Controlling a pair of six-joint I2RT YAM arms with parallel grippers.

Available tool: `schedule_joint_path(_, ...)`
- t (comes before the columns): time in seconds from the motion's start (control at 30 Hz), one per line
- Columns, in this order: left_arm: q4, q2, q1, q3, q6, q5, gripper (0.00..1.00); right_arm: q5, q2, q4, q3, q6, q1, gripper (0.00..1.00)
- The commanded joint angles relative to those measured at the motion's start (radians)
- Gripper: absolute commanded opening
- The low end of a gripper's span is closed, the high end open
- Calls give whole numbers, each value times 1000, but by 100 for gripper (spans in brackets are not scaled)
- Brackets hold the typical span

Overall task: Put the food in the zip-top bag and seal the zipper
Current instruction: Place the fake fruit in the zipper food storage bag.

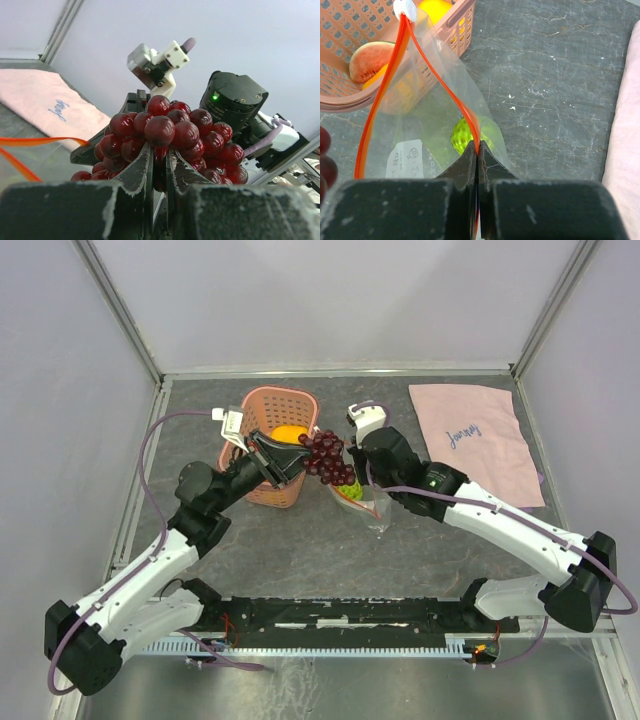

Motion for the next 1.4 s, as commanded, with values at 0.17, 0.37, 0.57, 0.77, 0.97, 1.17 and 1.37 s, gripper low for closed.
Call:
schedule_joint_path(0.17, 205, 54, -33, -25, -11, -9, 3, -35, -34, 48, -4, 25, -2, 1)
schedule_joint_path(0.37, 167, 85, -32, -64, 40, -39, 3, -43, -63, 44, -14, 26, -2, 1)
schedule_joint_path(0.57, 62, 96, -32, -84, 121, -80, 3, -45, -83, 38, -16, 23, -2, 1)
schedule_joint_path(0.77, -167, 91, -33, -44, 242, -173, 3, -56, -93, 35, -14, 23, -2, 1)
schedule_joint_path(0.97, -405, 139, -60, 90, 367, -243, 3, -89, -78, 4, 8, 20, -2, 1)
schedule_joint_path(1.17, -533, 180, -170, 192, 446, -372, 7, -116, -71, -17, 23, 17, -1, 1)
schedule_joint_path(1.37, -667, 269, -254, 294, 487, -500, 16, -103, -78, -21, 28, 18, -2, 1)
